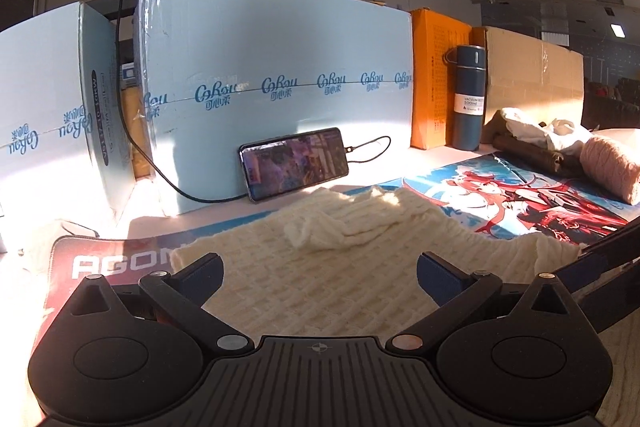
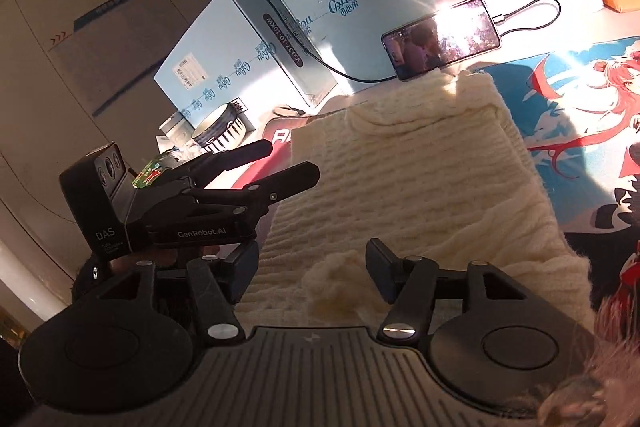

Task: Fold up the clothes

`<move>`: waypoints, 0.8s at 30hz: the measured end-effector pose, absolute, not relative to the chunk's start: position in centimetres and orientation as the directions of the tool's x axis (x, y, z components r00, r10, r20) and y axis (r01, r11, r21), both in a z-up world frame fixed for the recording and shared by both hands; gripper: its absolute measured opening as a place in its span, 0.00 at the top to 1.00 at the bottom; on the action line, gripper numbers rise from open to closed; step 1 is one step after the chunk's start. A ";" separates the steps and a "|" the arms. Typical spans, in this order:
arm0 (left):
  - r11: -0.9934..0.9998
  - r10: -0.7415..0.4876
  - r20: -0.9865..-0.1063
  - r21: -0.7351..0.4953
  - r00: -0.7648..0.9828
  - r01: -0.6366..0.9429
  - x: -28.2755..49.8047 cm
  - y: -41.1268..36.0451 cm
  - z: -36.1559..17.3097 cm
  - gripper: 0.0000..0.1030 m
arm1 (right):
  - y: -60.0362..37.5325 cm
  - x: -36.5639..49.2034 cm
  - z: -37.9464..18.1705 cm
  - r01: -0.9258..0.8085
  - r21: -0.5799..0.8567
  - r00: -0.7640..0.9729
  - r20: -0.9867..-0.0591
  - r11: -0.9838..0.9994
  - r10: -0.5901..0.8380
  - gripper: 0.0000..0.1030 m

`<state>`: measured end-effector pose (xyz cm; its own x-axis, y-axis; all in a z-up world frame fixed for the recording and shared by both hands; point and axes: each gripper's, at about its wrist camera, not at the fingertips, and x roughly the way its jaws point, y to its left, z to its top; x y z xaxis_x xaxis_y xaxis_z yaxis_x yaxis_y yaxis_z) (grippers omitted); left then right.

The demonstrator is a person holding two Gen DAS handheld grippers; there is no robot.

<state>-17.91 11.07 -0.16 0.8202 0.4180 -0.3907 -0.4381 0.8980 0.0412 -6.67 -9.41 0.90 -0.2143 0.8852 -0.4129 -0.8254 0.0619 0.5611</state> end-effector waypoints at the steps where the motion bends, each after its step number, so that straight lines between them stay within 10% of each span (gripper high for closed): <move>1: 0.892 0.427 -0.394 0.033 0.814 -0.452 -17.9 11.3 -0.2 0.00 | -9.9 -6.4 1.2 -0.820 0.571 -0.224 -0.390 0.043 0.893 0.30; 7: 0.849 0.484 -0.406 0.005 0.775 -0.528 -17.8 12.6 -0.2 0.00 | -12.9 -3.4 2.9 -0.791 0.606 -0.123 -0.291 0.083 0.949 0.23; 16: 0.891 0.439 -0.369 0.059 0.819 -0.450 -17.9 10.3 0.5 0.00 | -12.6 -1.8 -0.1 -0.709 0.677 -0.116 -0.389 0.198 0.914 0.23; 24: 0.986 0.146 -0.320 0.128 0.936 -0.110 -21.2 4.6 1.8 0.00 | -15.1 -3.8 1.9 -0.874 0.444 0.009 -0.391 0.196 0.920 0.15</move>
